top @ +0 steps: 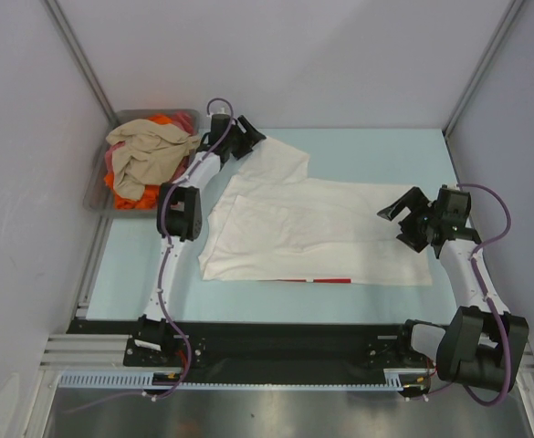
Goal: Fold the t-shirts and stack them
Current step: Fold the tshirt
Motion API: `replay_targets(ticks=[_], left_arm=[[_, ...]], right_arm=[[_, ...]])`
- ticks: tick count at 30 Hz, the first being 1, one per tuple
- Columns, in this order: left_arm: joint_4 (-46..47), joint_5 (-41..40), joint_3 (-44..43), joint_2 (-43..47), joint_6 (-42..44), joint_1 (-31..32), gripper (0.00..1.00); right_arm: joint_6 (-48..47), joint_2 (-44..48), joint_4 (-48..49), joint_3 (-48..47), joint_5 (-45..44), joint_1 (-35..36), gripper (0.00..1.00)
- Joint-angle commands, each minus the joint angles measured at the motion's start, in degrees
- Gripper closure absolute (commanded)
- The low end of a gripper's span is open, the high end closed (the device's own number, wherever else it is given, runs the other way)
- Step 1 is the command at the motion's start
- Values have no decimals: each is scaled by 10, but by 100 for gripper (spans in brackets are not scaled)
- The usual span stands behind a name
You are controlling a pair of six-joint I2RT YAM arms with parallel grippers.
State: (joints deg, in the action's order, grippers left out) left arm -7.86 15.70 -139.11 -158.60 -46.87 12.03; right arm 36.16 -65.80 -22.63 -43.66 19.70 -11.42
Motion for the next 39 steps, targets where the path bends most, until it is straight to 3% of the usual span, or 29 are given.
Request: replay_targets(ticks=[1, 11, 14, 15, 19, 24, 34, 39], left_arm=[[-9, -11, -14, -17, -33, 26, 25], [-22, -45, 25, 4, -45, 40, 42], [-22, -52, 25, 3, -46, 40, 57], [-22, -53, 23, 2, -46, 40, 70], [-12, -41, 1, -8, -44, 37, 99], [-2, 0, 5, 12, -23, 22, 100], [-30, 40, 82, 160, 106, 11, 100], [-32, 50, 187, 238, 150, 12, 100]], right_arm=[[-14, 0, 17, -20, 12, 1, 0], [-19, -3, 18, -16, 27, -14, 0], [-19, -8, 20, -15, 29, -16, 0], [-20, -9, 21, -14, 26, -16, 0], [-21, -20, 23, -17, 18, -20, 0], [-21, -54, 19, -50, 9, -26, 0], [-17, -130, 5, -151, -46, -29, 0], [-16, -233, -46, -261, -97, -29, 3]])
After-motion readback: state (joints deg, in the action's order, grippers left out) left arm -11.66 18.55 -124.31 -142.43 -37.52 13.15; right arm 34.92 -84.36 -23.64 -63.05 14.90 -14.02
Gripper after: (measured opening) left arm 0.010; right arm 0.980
